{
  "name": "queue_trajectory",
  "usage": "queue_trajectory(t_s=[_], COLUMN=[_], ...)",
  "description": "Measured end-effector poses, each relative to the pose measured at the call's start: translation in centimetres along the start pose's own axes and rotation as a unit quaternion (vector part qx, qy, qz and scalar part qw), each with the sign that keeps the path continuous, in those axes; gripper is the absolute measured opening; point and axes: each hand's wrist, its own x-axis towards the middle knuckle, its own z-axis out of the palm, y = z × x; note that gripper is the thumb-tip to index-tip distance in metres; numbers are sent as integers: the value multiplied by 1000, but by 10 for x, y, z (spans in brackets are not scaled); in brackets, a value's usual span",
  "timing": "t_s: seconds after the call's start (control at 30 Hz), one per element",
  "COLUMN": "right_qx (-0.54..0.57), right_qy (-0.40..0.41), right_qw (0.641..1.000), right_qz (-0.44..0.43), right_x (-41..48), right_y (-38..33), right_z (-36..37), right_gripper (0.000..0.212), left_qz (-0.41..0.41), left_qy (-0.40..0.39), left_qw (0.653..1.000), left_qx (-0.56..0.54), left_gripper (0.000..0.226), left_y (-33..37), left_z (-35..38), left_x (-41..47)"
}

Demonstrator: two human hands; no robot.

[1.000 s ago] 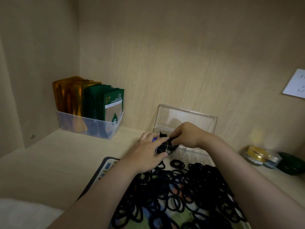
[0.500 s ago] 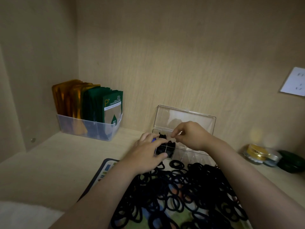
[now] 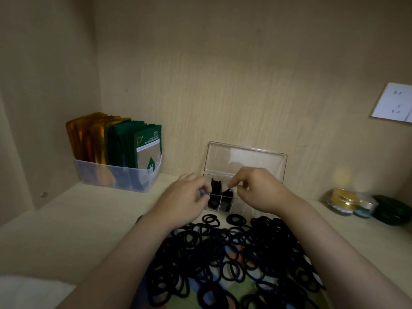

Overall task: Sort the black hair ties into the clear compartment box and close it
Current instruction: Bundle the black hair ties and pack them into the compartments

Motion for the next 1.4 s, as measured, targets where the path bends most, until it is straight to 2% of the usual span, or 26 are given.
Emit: queue_trajectory(t_s=[0.17, 0.37, 0.5, 0.7, 0.8, 0.9, 1.0, 1.07, 1.27, 1.4], right_qx=[-53, -161, -182, -194, -124, 1, 202, 271, 228, 245], right_qy=[-97, -127, -148, -130, -102, -48, -46, -64, -99, -101], right_qw=[994, 978, 972, 972, 986, 998, 978, 960, 967, 958], right_qz=[-15, -27, -27, -24, -37, -27, 16, 37, 52, 106], right_x=[-24, -37, -40, -39, -41, -43, -45, -46, -48, -47], right_y=[-3, 5, 4, -2, -5, -5, -6, -7, -17, -20], right_z=[7, 25, 33, 34, 30, 24, 23, 24, 26, 26], right_gripper=[20, 24, 24, 14, 15, 10, 16, 14, 17, 20], left_qz=[-44, -26, -5, -22, -28, -41, -77, -88, -107, -128], left_qy=[-99, -197, -199, -191, -182, -164, -135, -126, -173, -236], left_qw=[994, 979, 978, 980, 983, 985, 982, 979, 971, 958], left_qx=[12, 46, 67, 54, 26, -41, -107, -137, -124, -106], left_gripper=[16, 29, 29, 18, 17, 17, 12, 9, 5, 25], left_y=[5, 11, 16, 16, 17, 15, 9, 5, 2, 3], left_z=[-4, 6, 13, 15, 14, 11, 5, -1, -7, -15], left_x=[-6, -9, -9, -10, -11, -12, -11, -10, -13, -13])
